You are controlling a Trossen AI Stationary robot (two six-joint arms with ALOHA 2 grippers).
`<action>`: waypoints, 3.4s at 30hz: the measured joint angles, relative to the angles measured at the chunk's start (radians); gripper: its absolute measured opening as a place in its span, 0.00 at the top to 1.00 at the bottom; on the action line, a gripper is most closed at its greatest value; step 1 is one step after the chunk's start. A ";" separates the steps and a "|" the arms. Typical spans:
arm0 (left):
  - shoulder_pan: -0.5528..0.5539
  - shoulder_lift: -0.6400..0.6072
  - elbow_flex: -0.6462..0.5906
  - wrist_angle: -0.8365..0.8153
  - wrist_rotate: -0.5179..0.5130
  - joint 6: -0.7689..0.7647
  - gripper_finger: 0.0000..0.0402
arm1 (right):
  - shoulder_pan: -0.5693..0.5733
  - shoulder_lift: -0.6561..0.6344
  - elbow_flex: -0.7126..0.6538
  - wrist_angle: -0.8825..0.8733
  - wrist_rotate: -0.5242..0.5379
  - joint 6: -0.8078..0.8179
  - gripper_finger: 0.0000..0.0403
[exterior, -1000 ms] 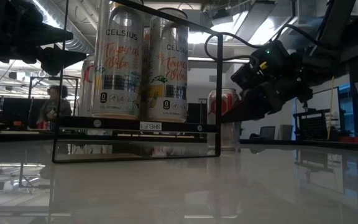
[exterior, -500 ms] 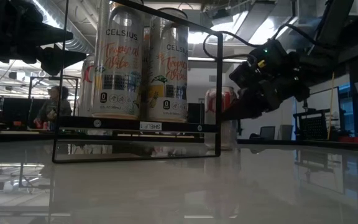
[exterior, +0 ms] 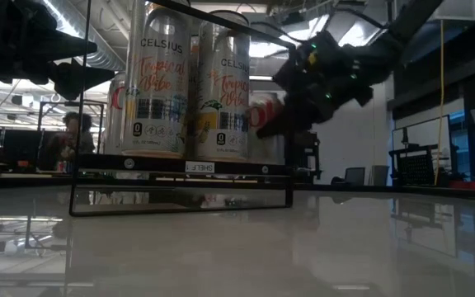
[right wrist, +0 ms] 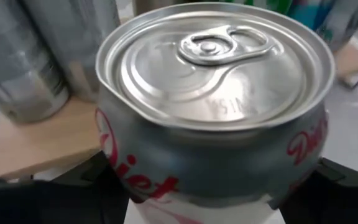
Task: Place canned beverage on shelf
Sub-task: Put the red silver soda can on the shelf aligned with the other red silver soda can
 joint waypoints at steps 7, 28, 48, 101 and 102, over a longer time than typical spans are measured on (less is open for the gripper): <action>0.000 0.000 0.000 0.000 0.000 0.000 0.10 | -0.047 0.000 0.127 -0.077 -0.115 -0.052 0.26; 0.000 0.000 0.000 0.000 0.000 0.000 0.10 | -0.029 0.163 0.283 -0.020 -0.257 0.000 0.26; 0.000 0.000 0.000 0.000 0.003 0.000 0.10 | 0.002 0.292 0.376 -0.021 -0.262 -0.001 0.25; 0.000 0.000 0.000 0.000 0.003 0.000 0.10 | 0.047 0.297 0.376 0.037 -0.258 -0.032 0.12; 0.000 0.000 0.000 0.000 0.003 0.000 0.10 | 0.047 0.297 0.376 0.040 -0.258 -0.031 0.12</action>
